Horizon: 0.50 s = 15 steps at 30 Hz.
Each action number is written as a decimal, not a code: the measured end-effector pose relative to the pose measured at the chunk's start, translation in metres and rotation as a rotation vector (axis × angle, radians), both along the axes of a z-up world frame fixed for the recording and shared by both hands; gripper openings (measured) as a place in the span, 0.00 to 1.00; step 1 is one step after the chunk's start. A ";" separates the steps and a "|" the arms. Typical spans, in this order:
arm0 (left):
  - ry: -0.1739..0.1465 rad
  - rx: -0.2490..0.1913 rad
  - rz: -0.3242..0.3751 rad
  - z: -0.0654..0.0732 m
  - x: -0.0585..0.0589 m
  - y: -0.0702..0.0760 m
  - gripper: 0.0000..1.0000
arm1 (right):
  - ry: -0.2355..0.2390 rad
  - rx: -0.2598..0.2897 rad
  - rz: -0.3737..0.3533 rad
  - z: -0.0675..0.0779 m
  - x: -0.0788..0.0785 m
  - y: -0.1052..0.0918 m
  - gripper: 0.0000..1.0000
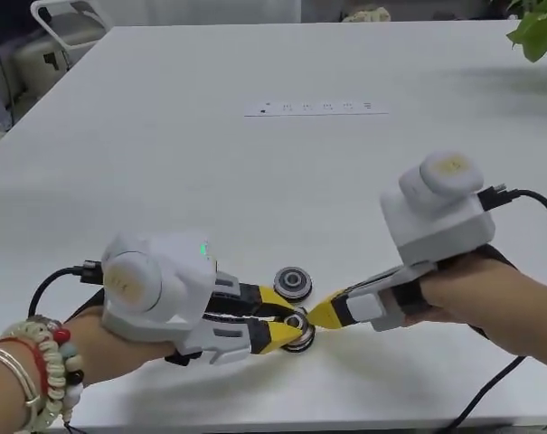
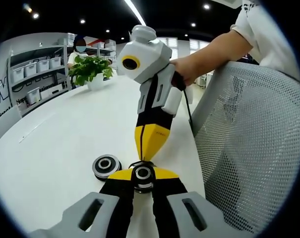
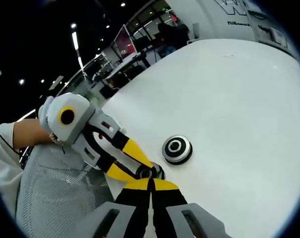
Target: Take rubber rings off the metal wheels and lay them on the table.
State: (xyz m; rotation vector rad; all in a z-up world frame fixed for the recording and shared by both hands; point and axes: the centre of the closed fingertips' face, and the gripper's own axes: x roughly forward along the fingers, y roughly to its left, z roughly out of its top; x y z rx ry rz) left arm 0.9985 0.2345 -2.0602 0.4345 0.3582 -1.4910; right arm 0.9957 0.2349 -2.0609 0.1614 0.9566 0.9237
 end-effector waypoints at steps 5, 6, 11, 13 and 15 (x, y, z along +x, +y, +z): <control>0.004 0.000 0.002 0.000 0.000 0.000 0.08 | -0.008 -0.002 0.008 0.001 0.000 0.002 0.00; 0.003 0.000 0.001 0.000 0.000 0.000 0.08 | -0.008 0.000 0.008 0.001 0.000 0.002 0.00; 0.003 0.002 -0.001 0.000 0.000 0.000 0.08 | 0.000 0.008 0.001 0.002 0.000 0.002 0.00; 0.004 0.002 -0.002 0.000 0.000 0.000 0.08 | 0.001 0.012 0.002 0.002 0.000 0.002 0.00; 0.005 0.002 -0.002 0.000 0.000 0.000 0.08 | 0.000 0.011 0.003 0.002 0.001 0.003 0.00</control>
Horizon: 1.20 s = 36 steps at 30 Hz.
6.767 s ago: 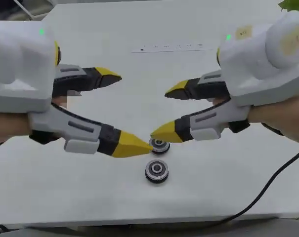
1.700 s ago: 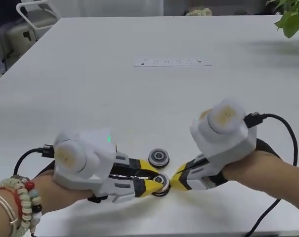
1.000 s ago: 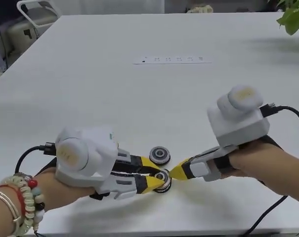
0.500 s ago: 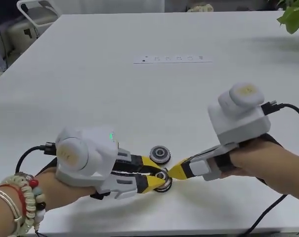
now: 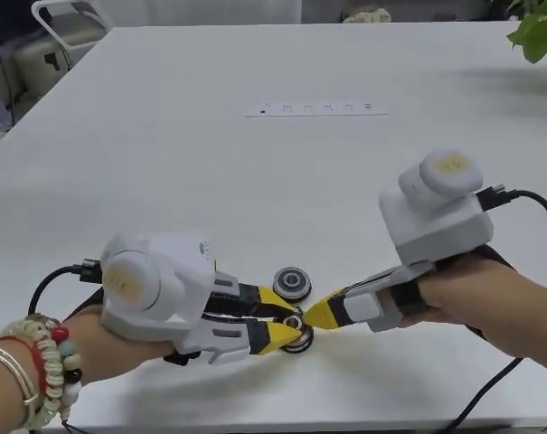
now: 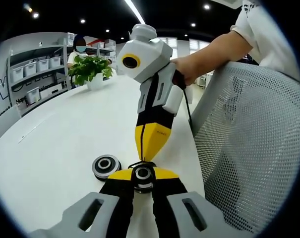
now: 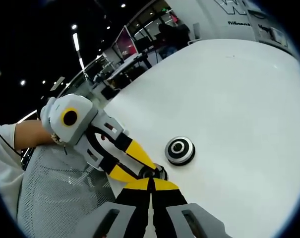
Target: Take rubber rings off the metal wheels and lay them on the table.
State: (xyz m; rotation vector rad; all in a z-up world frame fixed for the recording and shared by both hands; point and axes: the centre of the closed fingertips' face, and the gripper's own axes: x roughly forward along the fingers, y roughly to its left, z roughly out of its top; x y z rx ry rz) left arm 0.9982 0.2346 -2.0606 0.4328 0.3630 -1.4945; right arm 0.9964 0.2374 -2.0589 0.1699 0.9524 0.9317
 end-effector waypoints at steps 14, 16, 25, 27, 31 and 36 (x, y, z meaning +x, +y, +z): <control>-0.001 -0.002 0.007 0.000 0.000 0.000 0.08 | -0.025 0.057 -0.012 0.011 0.009 0.009 0.00; 0.000 -0.001 0.008 0.000 0.000 0.000 0.08 | -0.027 0.047 -0.015 0.010 0.010 0.006 0.00; 0.021 0.011 0.010 0.000 0.000 -0.001 0.08 | -0.009 -0.021 -0.024 -0.001 0.003 0.001 0.00; 0.028 0.026 0.004 0.001 0.000 -0.001 0.08 | -0.009 -0.027 -0.022 -0.002 0.002 0.002 0.00; 0.037 0.030 -0.006 0.005 -0.003 -0.002 0.11 | -0.003 -0.027 -0.025 -0.002 0.001 0.001 0.00; 0.068 0.006 -0.028 0.018 -0.008 -0.004 0.20 | -0.006 -0.022 -0.036 0.000 0.003 -0.001 0.00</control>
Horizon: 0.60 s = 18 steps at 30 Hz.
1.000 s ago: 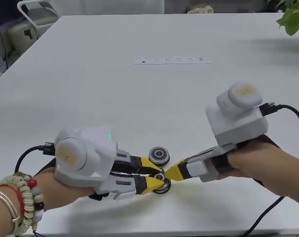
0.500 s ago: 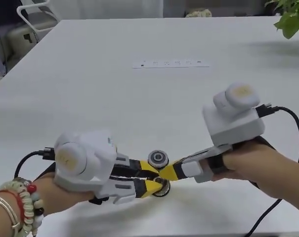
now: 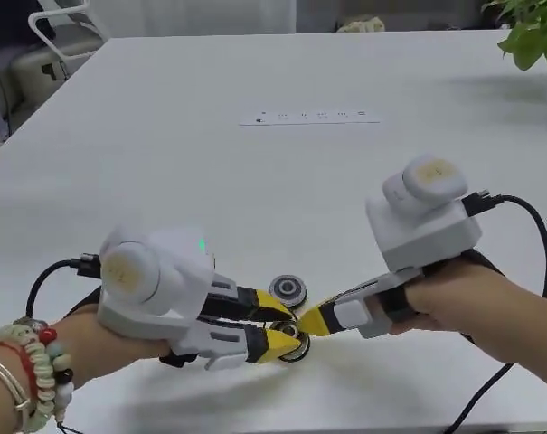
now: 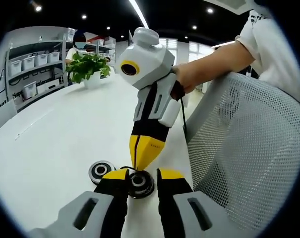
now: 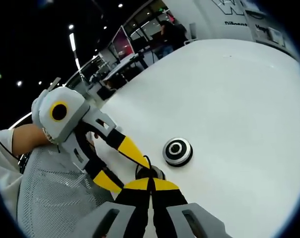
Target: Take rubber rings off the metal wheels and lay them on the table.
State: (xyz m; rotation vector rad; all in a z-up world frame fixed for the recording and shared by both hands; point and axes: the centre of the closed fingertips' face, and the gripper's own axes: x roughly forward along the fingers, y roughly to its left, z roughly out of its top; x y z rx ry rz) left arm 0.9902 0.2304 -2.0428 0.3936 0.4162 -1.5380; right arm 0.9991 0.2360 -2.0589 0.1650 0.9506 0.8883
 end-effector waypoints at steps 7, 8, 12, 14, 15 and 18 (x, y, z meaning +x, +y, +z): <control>0.011 -0.028 -0.045 0.016 -0.011 -0.002 0.38 | -0.002 0.017 -0.027 0.005 0.001 -0.003 0.00; 0.009 -0.033 -0.045 0.019 -0.011 -0.002 0.39 | -0.004 0.018 -0.030 0.005 0.002 -0.003 0.00; -0.005 -0.051 -0.041 0.029 -0.010 0.000 0.44 | -0.009 0.030 -0.042 0.009 0.004 -0.005 0.00; -0.014 -0.055 -0.036 0.034 -0.009 0.002 0.52 | -0.011 0.036 -0.046 0.010 0.005 -0.006 0.00; -0.011 -0.055 -0.029 0.036 -0.008 0.002 0.56 | -0.012 0.037 -0.047 0.010 0.005 -0.007 0.00; 0.002 -0.078 -0.022 0.050 -0.010 0.002 0.59 | -0.030 0.020 -0.040 0.011 0.005 -0.009 0.00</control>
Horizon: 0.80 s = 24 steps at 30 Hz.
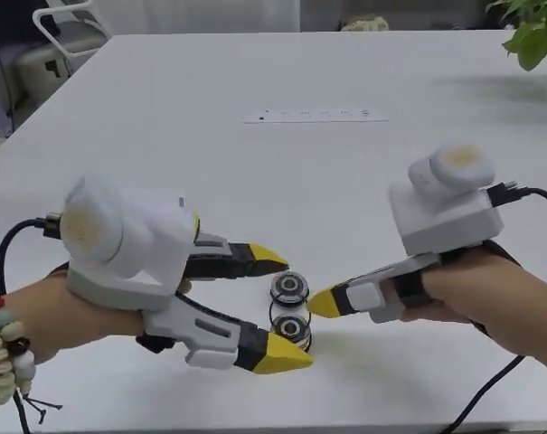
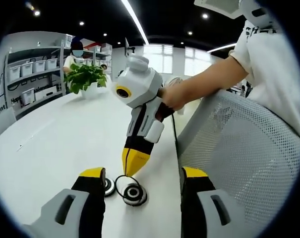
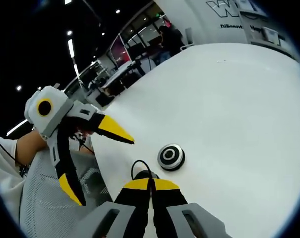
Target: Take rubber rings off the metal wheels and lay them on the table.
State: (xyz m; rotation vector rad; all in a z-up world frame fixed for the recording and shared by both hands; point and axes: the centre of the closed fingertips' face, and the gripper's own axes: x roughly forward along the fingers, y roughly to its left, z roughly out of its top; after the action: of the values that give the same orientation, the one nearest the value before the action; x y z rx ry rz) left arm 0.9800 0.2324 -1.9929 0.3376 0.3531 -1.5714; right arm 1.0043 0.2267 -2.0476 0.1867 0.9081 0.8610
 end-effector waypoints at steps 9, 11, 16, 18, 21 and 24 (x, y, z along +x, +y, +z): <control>-0.036 0.009 -0.014 0.025 -0.009 0.010 0.83 | -0.029 -0.003 -0.019 0.005 0.006 -0.010 0.00; -0.046 0.007 -0.009 0.031 -0.010 0.015 0.86 | -0.032 0.013 -0.032 0.009 0.008 -0.011 0.00; -0.081 0.016 0.043 0.042 -0.007 0.033 0.92 | -0.044 0.040 -0.054 0.016 0.011 -0.012 0.00; -0.090 0.010 0.069 0.047 -0.005 0.039 0.93 | -0.047 0.053 -0.061 0.020 0.012 -0.012 0.00; -0.094 -0.002 0.100 0.052 -0.006 0.049 0.94 | -0.058 0.057 -0.066 0.023 0.013 -0.012 0.00; -0.109 0.006 0.139 0.054 -0.004 0.063 0.95 | -0.067 0.068 -0.068 0.027 0.014 -0.012 0.00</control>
State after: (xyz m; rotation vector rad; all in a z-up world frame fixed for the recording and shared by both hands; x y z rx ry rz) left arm 0.9757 0.2958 -1.9391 0.3933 0.2904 -1.4102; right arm 1.0181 0.2148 -2.0211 0.2448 0.8062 0.8304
